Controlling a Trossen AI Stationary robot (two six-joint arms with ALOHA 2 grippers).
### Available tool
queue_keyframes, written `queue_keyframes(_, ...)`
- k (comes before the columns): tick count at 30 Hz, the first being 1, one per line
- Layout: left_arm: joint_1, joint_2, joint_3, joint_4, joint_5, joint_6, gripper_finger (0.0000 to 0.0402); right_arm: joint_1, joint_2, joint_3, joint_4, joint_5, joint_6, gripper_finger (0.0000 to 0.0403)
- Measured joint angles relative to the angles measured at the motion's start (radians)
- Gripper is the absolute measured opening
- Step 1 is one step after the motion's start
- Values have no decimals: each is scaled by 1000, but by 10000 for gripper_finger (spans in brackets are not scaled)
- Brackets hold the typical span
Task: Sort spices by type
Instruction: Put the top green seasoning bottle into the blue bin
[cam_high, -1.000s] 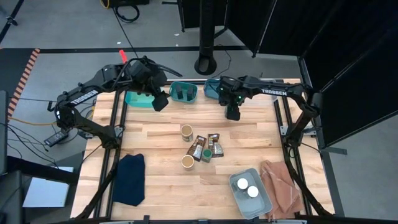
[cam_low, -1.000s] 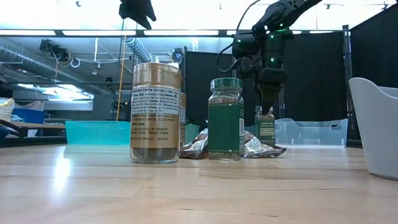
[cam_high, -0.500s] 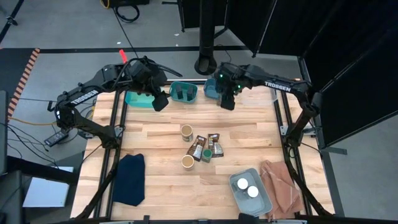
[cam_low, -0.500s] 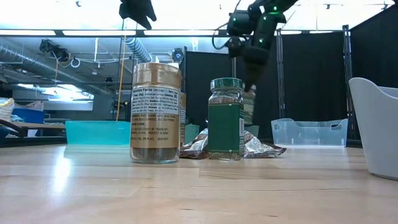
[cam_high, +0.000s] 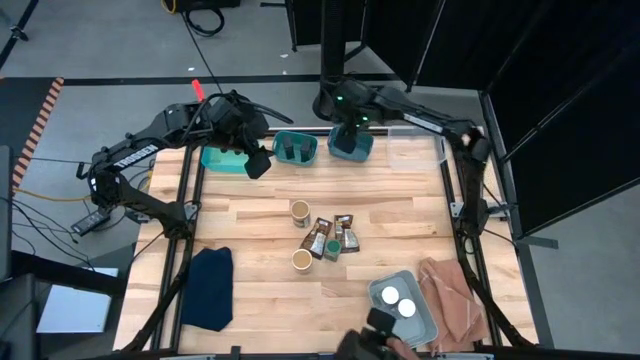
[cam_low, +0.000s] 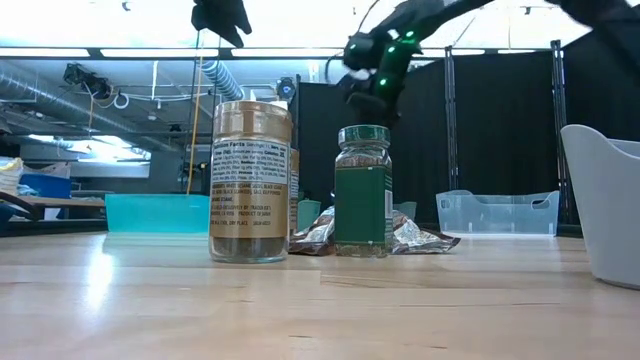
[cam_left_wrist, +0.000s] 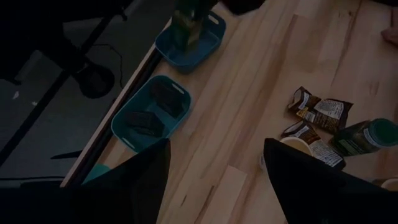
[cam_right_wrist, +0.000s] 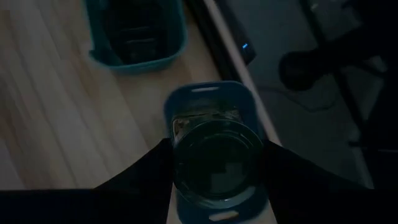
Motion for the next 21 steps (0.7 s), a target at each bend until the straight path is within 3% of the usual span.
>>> queue_keyframes(8, 0, 0, 0, 0, 1, -14, 264, -49, 149, 208, -155, 14, -25, 211)
queue_keyframes(21, 0, 0, 0, 0, 2, -14, 264, -40, 157, 127, -90, 5, -40, 211)
